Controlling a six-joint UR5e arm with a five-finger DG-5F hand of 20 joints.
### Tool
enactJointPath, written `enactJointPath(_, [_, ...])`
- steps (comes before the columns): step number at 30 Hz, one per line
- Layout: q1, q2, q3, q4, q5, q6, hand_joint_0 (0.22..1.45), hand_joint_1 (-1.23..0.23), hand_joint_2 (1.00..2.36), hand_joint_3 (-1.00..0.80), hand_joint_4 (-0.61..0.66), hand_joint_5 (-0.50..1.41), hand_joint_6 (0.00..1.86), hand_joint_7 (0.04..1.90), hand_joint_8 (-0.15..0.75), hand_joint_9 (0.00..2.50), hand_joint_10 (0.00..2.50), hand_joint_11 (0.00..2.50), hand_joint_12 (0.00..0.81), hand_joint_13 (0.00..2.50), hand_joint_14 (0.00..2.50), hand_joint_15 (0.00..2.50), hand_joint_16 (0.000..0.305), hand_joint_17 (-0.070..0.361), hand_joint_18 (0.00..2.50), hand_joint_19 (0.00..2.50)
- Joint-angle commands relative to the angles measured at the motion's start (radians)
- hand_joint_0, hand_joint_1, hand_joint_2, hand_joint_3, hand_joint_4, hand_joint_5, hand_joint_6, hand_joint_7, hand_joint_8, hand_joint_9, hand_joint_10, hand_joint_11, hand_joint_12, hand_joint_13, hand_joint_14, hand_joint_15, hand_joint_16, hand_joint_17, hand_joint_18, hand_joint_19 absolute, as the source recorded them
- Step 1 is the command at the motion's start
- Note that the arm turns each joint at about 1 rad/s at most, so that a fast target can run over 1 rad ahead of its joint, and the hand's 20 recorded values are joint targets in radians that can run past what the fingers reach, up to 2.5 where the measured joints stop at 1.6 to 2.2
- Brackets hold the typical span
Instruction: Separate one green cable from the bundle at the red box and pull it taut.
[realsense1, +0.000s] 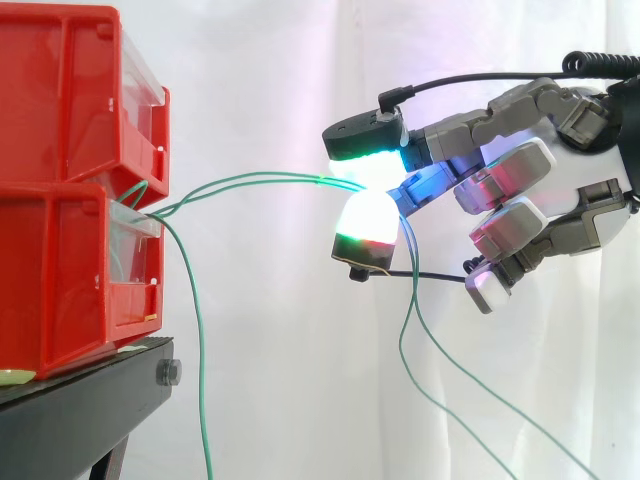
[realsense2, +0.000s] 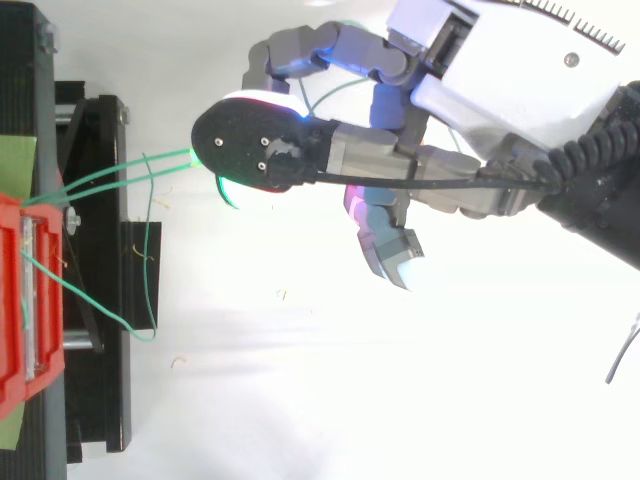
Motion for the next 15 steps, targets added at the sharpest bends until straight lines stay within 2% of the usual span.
enactJointPath(1, [0.0,0.0,0.0,0.0,0.0,0.0,0.62,-0.55,1.0,-0.13,0.14,0.13,0.55,1.33,0.297,2.15,0.02,0.58,0.503,1.84,0.02,0.72,0.097,0.219,1.51,0.37])
enactJointPath(15, [0.0,0.0,0.0,0.003,0.0,0.0,0.59,-0.59,1.01,-0.15,0.16,0.12,0.57,1.29,0.3,2.12,0.02,0.58,0.519,1.83,0.02,0.72,0.1,0.226,1.52,0.37])
